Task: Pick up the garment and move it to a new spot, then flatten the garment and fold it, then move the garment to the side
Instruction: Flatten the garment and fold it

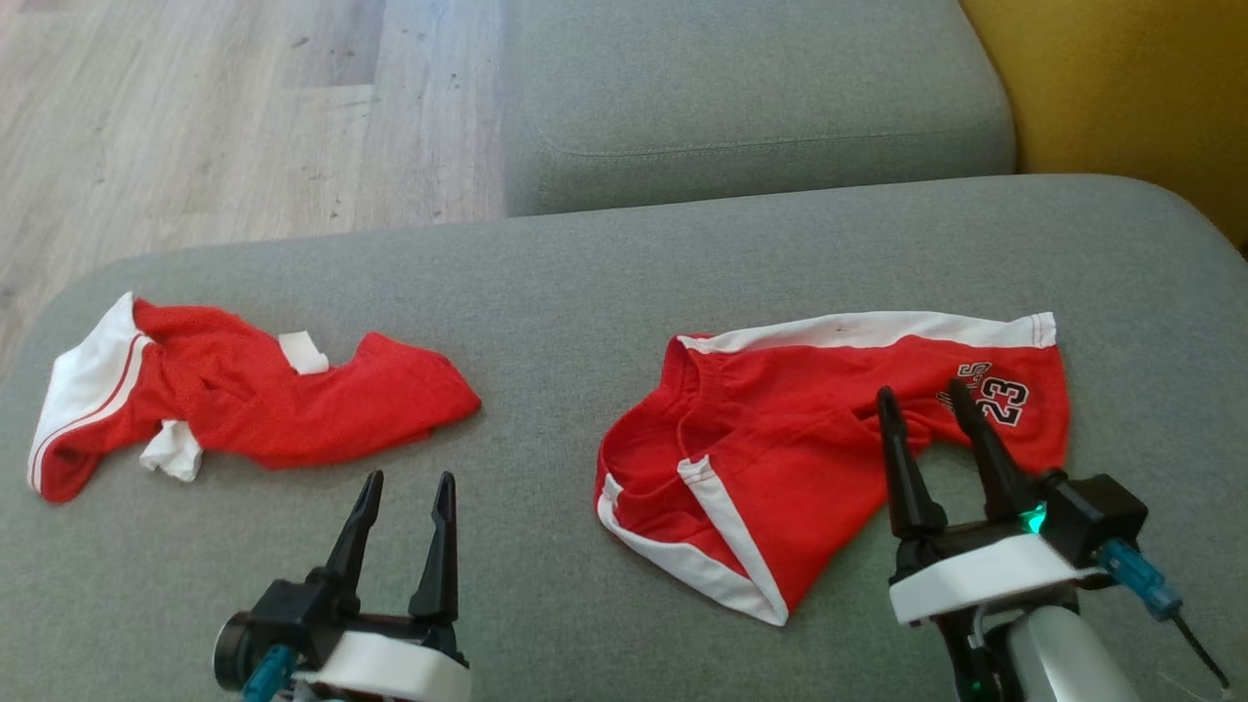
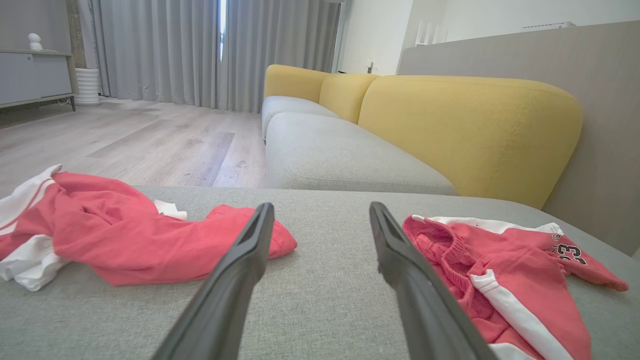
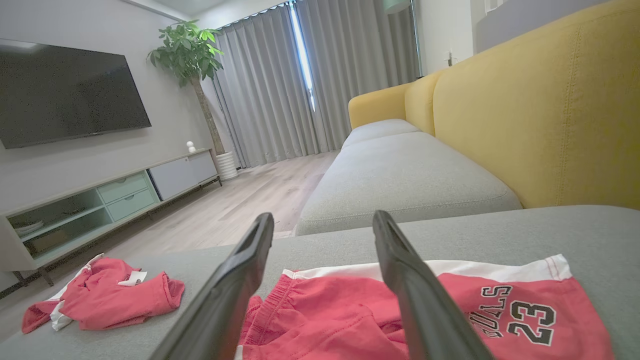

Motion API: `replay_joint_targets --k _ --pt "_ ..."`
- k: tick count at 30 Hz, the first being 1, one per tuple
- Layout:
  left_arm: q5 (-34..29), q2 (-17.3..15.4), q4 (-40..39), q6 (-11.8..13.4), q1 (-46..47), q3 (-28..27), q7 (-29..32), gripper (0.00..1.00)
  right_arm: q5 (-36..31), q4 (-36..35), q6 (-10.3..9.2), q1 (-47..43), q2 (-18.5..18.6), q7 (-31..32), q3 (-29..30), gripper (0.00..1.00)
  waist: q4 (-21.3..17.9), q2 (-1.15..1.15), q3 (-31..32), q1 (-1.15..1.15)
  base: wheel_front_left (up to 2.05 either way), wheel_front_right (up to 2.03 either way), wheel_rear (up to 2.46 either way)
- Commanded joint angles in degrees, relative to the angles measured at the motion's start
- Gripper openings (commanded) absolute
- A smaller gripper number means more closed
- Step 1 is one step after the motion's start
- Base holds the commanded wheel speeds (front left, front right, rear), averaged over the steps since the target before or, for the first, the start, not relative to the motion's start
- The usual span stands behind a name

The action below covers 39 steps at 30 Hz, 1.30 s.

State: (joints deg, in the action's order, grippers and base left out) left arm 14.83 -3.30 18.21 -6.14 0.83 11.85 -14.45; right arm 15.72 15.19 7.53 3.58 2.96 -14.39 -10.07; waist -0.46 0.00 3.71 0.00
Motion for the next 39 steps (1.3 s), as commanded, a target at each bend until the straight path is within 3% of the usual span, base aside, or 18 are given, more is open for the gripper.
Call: replay_joint_targets --k 1,8,23,28,39 --pt "-0.65 0.05 -1.72 -0.44 2.04 -1.83 -0.55 1.0 -1.39 -1.63 -0.04 1.59 -0.07 -0.61 -0.44 1.0 0.36 0.0 0.05 0.0 0.0 0.0 0.0" --pt "-1.26 0.17 -1.29 -0.69 1.49 -1.82 -0.55 1.0 -4.62 -1.64 -0.04 -1.22 -0.08 -0.61 2.29 1.0 1.01 0.0 -0.16 0.0 0.0 0.0 0.0" --pt "-2.29 0.38 -2.61 -0.94 1.13 -2.63 -0.55 1.0 -7.81 -2.05 -0.04 -1.65 -0.08 -0.61 2.44 1.0 1.94 0.0 -0.38 0.0 0.0 0.0 0.0" --pt "-2.34 0.4 -2.43 -1.01 1.31 -2.14 -0.55 1.0 -9.6 -0.51 -0.04 -0.28 -0.08 -0.61 -0.22 1.0 3.39 0.0 -0.94 0.0 0.0 0.0 0.0" --pt "-1.65 0.42 -1.01 -1.12 2.11 -0.59 -0.55 1.0 -11.7 10.52 -0.04 6.08 -0.08 2.68 -9.13 1.0 7.16 0.0 -2.4 0.0 0.0 0.0 0.0"
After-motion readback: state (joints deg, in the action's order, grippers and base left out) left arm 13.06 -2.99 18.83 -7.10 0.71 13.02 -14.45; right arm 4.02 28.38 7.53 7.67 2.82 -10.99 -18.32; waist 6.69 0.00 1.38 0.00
